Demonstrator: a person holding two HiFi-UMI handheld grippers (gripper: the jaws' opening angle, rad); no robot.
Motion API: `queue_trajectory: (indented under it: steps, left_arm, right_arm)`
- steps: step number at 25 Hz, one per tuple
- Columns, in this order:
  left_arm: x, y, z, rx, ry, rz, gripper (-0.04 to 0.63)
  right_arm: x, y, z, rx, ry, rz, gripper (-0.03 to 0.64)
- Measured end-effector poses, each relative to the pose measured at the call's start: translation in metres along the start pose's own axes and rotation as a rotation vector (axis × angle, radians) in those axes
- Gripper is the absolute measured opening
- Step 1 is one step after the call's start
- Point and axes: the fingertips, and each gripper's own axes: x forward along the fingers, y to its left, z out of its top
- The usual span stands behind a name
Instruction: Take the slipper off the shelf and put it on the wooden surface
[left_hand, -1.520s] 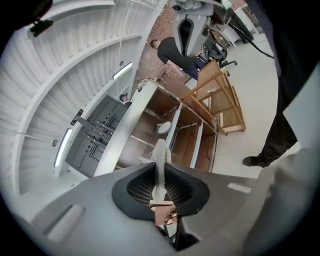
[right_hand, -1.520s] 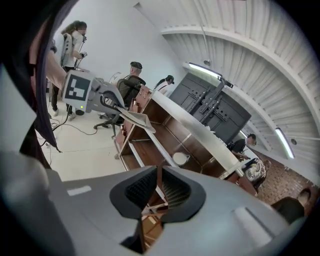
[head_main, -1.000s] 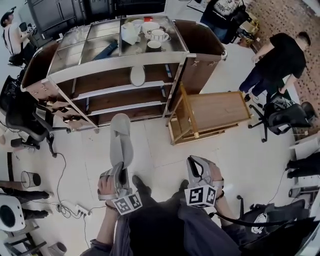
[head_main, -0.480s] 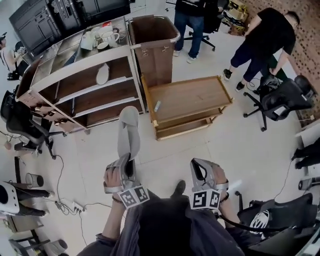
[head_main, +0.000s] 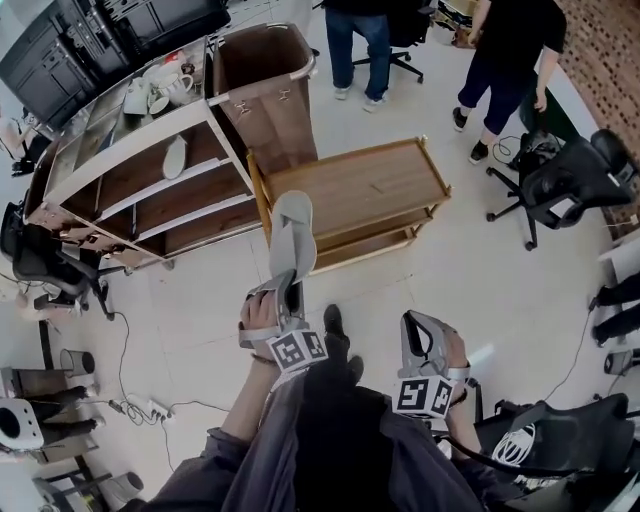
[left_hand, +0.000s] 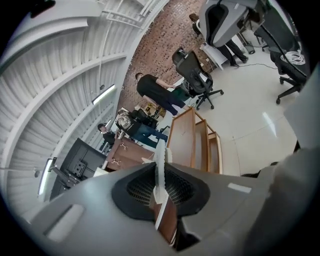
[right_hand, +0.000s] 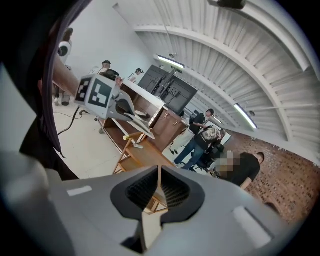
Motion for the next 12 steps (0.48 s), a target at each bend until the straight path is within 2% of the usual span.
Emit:
queue_trajectory:
  steps: [5,12]
  left_arm:
    - [0.119,-0.024,0.015,0.005,0.048,-0.078,0.046]
    - [0.261,-0.091,-0.009,-0.008,0.206,-0.257,0.049]
  right_arm:
    - [0.044,-0.048,-0.021,0.01,0.055,0.002,0.02]
    - [0.123,-0.124,-0.04,-0.006,0.132,0.042,0.017]
